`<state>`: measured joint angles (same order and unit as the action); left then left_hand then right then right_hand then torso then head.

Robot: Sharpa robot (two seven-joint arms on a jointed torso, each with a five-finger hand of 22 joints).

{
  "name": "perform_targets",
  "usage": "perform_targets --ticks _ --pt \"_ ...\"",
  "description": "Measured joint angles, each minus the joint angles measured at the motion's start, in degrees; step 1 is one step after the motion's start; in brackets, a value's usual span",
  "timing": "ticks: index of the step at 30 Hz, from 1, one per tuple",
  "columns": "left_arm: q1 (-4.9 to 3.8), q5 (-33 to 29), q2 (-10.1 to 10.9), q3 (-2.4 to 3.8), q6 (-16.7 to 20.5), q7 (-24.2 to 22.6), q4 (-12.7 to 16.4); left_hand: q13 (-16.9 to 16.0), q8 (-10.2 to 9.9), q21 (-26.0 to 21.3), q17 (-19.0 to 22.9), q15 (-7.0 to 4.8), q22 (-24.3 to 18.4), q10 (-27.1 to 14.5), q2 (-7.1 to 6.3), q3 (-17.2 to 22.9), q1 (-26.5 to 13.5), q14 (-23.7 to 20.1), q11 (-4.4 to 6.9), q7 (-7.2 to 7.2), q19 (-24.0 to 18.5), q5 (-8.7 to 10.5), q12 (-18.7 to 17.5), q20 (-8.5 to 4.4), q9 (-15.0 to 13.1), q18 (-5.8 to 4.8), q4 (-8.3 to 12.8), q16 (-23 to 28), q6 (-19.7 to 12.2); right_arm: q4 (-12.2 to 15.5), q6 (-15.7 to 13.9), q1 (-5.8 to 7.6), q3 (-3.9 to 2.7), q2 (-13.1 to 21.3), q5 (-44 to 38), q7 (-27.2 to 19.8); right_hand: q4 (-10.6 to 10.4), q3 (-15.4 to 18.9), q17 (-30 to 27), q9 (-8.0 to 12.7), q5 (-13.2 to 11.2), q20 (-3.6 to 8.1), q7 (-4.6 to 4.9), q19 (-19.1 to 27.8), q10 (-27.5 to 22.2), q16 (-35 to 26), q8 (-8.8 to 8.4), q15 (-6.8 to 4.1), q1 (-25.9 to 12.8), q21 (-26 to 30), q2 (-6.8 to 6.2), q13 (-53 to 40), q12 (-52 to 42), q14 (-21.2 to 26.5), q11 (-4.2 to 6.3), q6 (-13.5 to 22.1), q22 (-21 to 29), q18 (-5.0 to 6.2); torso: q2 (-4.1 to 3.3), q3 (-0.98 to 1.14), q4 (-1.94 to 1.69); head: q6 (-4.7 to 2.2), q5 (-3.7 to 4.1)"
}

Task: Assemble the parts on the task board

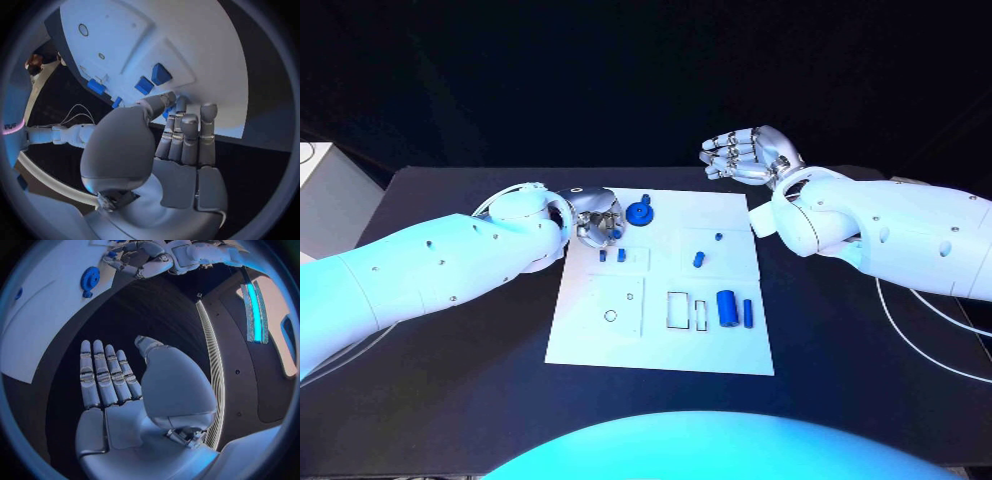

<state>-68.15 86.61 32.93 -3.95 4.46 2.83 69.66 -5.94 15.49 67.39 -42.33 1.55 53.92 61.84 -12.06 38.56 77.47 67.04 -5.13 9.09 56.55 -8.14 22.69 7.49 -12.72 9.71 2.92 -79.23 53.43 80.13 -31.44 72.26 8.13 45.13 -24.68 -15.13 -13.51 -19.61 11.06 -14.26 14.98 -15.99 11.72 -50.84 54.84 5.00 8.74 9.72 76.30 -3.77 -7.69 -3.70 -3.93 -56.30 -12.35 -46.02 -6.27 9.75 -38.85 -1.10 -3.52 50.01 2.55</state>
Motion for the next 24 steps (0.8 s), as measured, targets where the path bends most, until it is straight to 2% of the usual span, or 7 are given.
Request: perform_targets --ticks 16,20,23,24 --pt "-0.05 -0.3 0.2 0.05 0.0 0.4 -0.2 0.0 -1.0 -0.2 0.3 0.0 -0.1 0.0 0.0 -0.2 0.0 -0.4 0.0 0.19 -0.3 0.0 -0.6 -0.12 0.4 0.0 -0.2 0.1 -1.4 0.0 0.0 -0.01 0.02 0.0 0.0 0.0 0.0 0.0 0.0 0.0 0.0 0.0 0.0 0.0 0.0 0.0 0.0 0.0 0.0 0.0 0.0 0.0 0.0 0.0 0.0 0.0 0.0 0.0 -0.01 -0.04 -0.01 0.0 -0.08" --pt "-0.07 -0.4 0.3 0.11 0.1 0.5 -0.5 -0.1 -2.1 -0.7 0.8 0.18 -0.6 -0.3 0.0 -0.2 0.0 -0.7 -0.34 0.0 -0.5 0.0 -1.1 0.16 0.7 0.0 -0.2 0.3 -2.7 -0.1 0.1 -0.01 0.02 0.0 0.0 0.1 0.0 0.0 -0.2 0.0 0.0 0.0 0.0 0.0 0.0 0.0 -0.24 0.0 0.0 0.0 0.0 0.0 0.0 0.0 0.0 0.0 0.2 0.0 -0.02 -0.04 0.0 -0.01 -0.05" --pt "-0.08 -0.6 0.4 0.25 0.3 0.4 -0.9 0.0 -2.3 -0.9 1.8 0.31 -1.0 -0.7 -0.01 -0.2 0.0 -1.3 -0.3 -0.11 -0.9 0.0 -1.8 0.09 0.9 -0.01 -0.2 0.5 -3.2 -0.2 0.3 -0.01 0.02 0.0 0.0 0.2 1.3 -0.4 -0.5 0.1 -0.2 -0.21 0.12 0.2 0.4 -0.4 -0.34 0.09 0.3 0.0 -0.28 0.0 0.0 -0.4 0.27 -0.5 0.6 -0.01 -0.02 -0.04 0.01 -0.01 -0.05" --pt "-0.09 -0.7 0.6 0.32 0.5 0.4 -1.1 0.1 -2.7 -1.4 2.8 0.39 -1.4 -1.2 -0.18 -0.2 0.2 -2.0 -0.66 0.03 -1.2 0.0 -2.1 0.28 1.0 -0.01 -0.2 1.0 -3.3 -0.2 0.5 -0.01 0.01 0.1 -0.1 0.3 2.4 -0.7 -0.6 0.1 -1.0 -0.16 0.22 0.2 0.9 -0.4 -0.34 -0.11 1.3 0.0 -0.49 0.0 0.0 -1.1 0.33 -1.0 0.9 0.0 -0.02 -0.04 0.02 -0.01 -0.05"
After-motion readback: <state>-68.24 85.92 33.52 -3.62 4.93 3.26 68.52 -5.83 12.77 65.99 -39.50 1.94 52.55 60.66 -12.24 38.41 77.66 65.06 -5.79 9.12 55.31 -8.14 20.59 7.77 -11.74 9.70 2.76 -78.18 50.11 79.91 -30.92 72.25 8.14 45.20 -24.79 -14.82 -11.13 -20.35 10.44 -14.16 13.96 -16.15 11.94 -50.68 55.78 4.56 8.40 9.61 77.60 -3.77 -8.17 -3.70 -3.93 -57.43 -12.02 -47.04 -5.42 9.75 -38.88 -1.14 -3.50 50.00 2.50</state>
